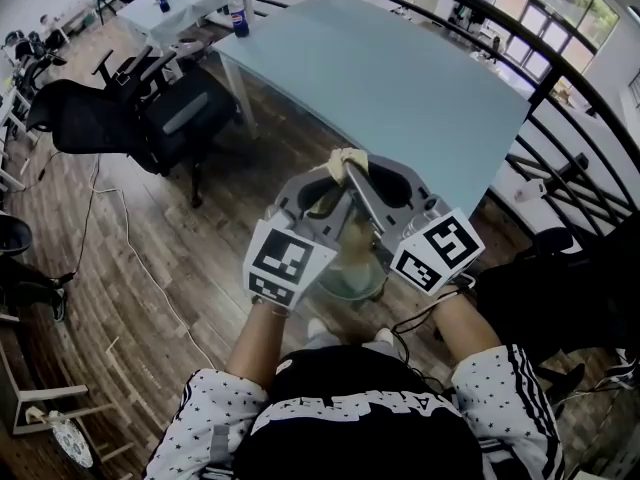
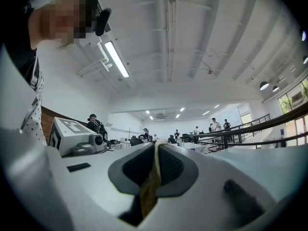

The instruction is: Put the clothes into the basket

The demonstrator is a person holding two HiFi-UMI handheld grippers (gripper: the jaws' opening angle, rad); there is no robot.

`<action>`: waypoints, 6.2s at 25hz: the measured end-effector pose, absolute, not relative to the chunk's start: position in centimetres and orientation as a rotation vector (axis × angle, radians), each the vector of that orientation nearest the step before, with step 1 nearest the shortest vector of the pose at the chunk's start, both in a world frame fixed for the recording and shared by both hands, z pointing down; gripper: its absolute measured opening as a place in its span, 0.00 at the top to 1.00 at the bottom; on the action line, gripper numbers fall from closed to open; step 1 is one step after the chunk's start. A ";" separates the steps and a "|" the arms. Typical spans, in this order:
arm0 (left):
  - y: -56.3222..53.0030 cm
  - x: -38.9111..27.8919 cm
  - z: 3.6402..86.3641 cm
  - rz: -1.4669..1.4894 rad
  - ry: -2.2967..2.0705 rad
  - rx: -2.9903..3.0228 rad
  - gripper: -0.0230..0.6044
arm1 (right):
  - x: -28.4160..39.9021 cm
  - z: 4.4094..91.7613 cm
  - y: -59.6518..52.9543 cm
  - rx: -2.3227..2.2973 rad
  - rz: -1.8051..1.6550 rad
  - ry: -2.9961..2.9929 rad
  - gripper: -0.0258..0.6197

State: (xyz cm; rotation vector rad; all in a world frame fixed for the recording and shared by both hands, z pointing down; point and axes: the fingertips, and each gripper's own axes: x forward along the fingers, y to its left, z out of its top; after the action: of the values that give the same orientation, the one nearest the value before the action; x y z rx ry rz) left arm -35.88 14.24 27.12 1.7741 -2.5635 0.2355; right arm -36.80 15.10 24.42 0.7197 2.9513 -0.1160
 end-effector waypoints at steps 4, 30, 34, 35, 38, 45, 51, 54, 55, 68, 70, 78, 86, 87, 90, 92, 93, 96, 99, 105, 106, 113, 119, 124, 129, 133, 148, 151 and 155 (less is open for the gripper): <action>14.4 -36.3 27.7 0.237 -2.536 1.813 0.90 | -37.2 24.9 15.2 0.676 -0.109 2.965 0.91; 11.1 -35.0 29.9 0.195 -2.487 1.844 0.90 | -36.1 27.2 11.9 0.637 -0.143 3.021 0.91; 10.4 -35.0 31.2 0.197 -2.465 1.827 0.90 | -36.2 28.5 11.1 0.629 -0.174 3.042 0.91; 10.3 -35.0 31.5 0.196 -2.460 1.824 0.90 | -36.2 28.9 11.1 0.629 -0.181 3.046 0.91; 10.2 -35.0 32.6 0.187 -2.444 1.820 0.90 | -36.2 29.9 11.0 0.635 -0.194 3.059 0.91; 9.9 -35.0 34.6 0.188 -2.406 1.803 0.90 | -36.3 32.0 10.6 0.644 -0.218 3.094 0.91; 9.6 -35.4 35.7 0.200 -2.397 1.797 0.90 | -36.8 33.1 10.4 0.649 -0.211 3.110 0.91; 9.4 -35.5 36.5 0.205 -2.384 1.791 0.90 | -36.9 34.0 10.2 0.656 -0.213 3.122 0.91; 9.4 -35.5 36.9 0.209 -2.376 1.790 0.90 | -36.9 34.3 10.2 0.658 -0.209 3.130 0.91; 8.8 -36.3 38.9 0.201 -2.355 1.771 0.90 | -37.7 36.4 9.7 0.691 -0.201 3.156 0.91; 8.9 -36.4 39.4 0.207 -2.350 1.767 0.90 | -37.9 36.9 9.7 0.691 -0.209 3.162 0.91; 8.9 -36.8 40.9 0.228 -2.328 1.753 0.90 | -38.3 38.4 9.7 0.704 -0.225 3.189 0.91; 8.4 -36.4 42.9 0.235 -2.300 1.742 0.90 | -37.9 40.4 9.2 0.705 -0.252 3.215 0.91; 8.4 -36.4 43.1 0.236 -2.298 1.742 0.90 | -37.9 40.6 9.2 0.704 -0.254 3.217 0.91; 8.2 -36.3 43.7 0.241 -2.285 1.742 0.90 | -37.9 41.3 8.9 0.702 -0.270 3.227 0.91; 8.0 -36.2 44.3 0.242 -2.274 1.741 0.90 | -37.8 41.8 8.8 0.701 -0.280 3.234 0.91; 8.0 -36.2 44.5 0.242 -2.269 1.741 0.90 | -37.8 42.1 8.7 0.701 -0.282 3.238 0.91; 8.0 -36.1 45.5 0.241 -2.257 1.741 0.90 | -37.7 43.0 8.7 0.701 -0.282 3.249 0.91; 7.8 -35.8 46.1 0.242 -2.245 1.742 0.90 | -37.5 43.6 8.5 0.695 -0.294 3.258 0.91; 7.6 -35.5 46.9 0.252 -2.220 1.746 0.90 | -37.2 44.5 8.3 0.684 -0.314 3.277 0.91; 7.6 -35.5 47.1 0.252 -2.217 1.746 0.90 | -37.2 44.7 8.3 0.681 -0.317 3.279 0.91; 7.4 -35.4 48.2 0.257 -2.192 1.754 0.90 | -37.2 45.8 8.1 0.671 -0.329 3.300 0.91; 7.3 -35.1 49.5 0.271 -2.172 1.749 0.90 | -36.9 47.1 8.0 0.673 -0.347 3.313 0.91; 7.2 -35.1 50.4 0.279 -2.150 1.751 0.90 | -36.9 48.0 7.9 0.665 -0.367 3.330 0.91; 7.3 -34.7 51.3 0.285 -2.134 1.755 0.90 | -36.6 48.9 7.9 0.653 -0.383 3.340 0.91; 7.2 -34.5 52.0 0.286 -2.119 1.759 0.90 | -36.4 49.6 7.8 0.649 -0.391 3.349 0.91; 7.2 -34.2 54.1 0.321 -2.078 1.768 0.90 | -36.1 51.6 7.7 0.631 -0.437 3.377 0.91; 7.1 -34.0 54.7 0.318 -2.071 1.763 0.90 | -35.9 52.2 7.6 0.623 -0.443 3.385 0.91; 7.1 -33.8 55.2 0.314 -2.063 1.762 0.90 | -35.7 52.9 7.6 0.614 -0.455 3.390 0.91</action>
State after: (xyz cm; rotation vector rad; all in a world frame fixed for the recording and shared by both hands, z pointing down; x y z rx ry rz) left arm -33.75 7.06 55.25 1.7622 -2.0632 0.3140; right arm -35.71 7.56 52.88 0.6139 3.3898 -0.4545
